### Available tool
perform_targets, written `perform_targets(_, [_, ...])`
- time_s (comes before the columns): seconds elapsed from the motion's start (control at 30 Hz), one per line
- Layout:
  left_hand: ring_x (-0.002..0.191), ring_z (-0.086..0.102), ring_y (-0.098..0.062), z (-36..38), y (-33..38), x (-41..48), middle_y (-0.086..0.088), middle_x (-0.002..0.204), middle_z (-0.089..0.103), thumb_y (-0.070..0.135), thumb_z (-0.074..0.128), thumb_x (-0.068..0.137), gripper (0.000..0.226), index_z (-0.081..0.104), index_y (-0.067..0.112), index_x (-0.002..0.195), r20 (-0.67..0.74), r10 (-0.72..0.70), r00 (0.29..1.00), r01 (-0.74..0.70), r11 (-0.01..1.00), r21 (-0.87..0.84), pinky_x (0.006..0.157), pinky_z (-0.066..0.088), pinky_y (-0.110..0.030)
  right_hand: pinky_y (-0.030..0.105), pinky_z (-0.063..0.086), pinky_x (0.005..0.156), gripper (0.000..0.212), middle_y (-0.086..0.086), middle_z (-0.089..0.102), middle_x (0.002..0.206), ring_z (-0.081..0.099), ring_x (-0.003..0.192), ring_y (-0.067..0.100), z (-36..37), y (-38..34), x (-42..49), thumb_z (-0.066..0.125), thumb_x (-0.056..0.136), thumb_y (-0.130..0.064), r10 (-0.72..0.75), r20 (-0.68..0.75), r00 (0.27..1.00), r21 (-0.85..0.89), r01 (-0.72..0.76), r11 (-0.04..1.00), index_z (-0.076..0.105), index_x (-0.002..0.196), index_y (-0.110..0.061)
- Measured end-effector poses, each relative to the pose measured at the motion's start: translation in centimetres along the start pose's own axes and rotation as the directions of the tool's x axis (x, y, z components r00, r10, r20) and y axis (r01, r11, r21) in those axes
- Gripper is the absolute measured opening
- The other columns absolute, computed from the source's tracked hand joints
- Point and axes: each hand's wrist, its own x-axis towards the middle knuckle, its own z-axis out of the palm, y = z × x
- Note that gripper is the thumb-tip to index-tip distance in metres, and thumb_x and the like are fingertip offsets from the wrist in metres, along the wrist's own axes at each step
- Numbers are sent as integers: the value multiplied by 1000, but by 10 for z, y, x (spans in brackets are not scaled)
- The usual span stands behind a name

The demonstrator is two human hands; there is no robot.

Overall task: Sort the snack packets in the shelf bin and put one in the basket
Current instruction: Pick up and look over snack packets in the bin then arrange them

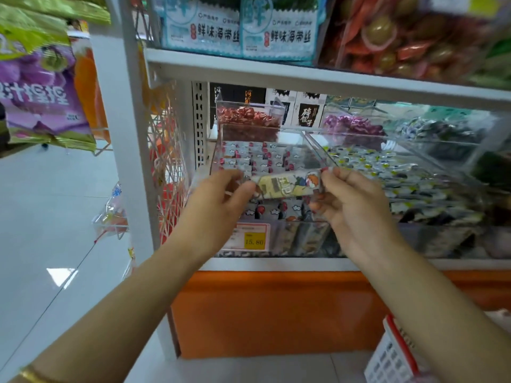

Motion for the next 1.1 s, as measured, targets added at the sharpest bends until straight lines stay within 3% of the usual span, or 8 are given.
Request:
perform_targets(0.07, [66,58,-6,1,2,-5,-6,85,64,30,46,95,24,64,14,98,32,-50,998,55,986,-159,57,49,-30,21,50,49,23,1,65,65,59,56,11,-5,1,-6,54,92,-7,47,16,999,64,-48,997,64,71,-10])
perform_targets(0.17, [69,62,-11,3,3,-7,-12,88,67,24,45,97,25,66,10,95,82,-158,984,177,903,-391,55,51,-20,21,51,51,31,-1,67,64,60,58,11,-13,1,-9,57,90,-11,65,33,997,75,-68,995,67,62,-16])
perform_targets(0.37, [55,59,-7,4,3,-3,-2,64,63,19,50,95,30,66,13,70,105,-286,952,277,671,-688,50,50,-16,20,48,44,11,-1,59,57,56,47,8,-20,6,-8,60,87,-14,160,59,985,40,-163,986,64,78,-10])
perform_targets(0.57, [46,50,-3,1,4,1,2,60,55,15,56,89,13,58,14,75,261,-374,890,389,323,-863,44,46,-12,17,42,38,10,-1,54,49,51,41,7,-16,9,-3,57,89,-9,283,82,956,176,-293,940,62,80,-9])
perform_targets(0.63, [43,48,-2,2,3,1,3,60,52,15,56,88,15,56,15,73,277,-386,880,397,276,-876,41,44,-12,17,43,37,11,-1,57,49,54,41,8,-14,12,-3,55,90,-7,284,82,955,152,-294,944,63,83,-10])
perform_targets(0.83, [47,53,-4,0,0,1,3,56,58,13,52,91,15,58,14,77,219,-335,916,360,448,-818,44,48,-15,24,52,47,17,11,70,78,68,58,18,-13,16,-2,63,80,-26,195,124,973,43,-202,978,65,88,-11])
perform_targets(0.97, [53,60,-8,-1,-1,3,3,59,63,15,58,86,9,62,12,79,235,-301,924,360,484,-798,49,51,-19,23,53,55,7,11,58,94,65,65,14,-14,21,-2,63,86,-7,107,123,987,-96,-95,991,62,86,-15])
perform_targets(1.1, [68,63,-10,-2,-4,3,-4,80,66,27,65,71,18,61,12,80,210,-213,954,299,692,-658,57,51,-17,23,53,62,16,6,63,106,68,77,15,-14,21,-3,58,89,-5,40,169,985,-216,-2,976,65,95,-19])
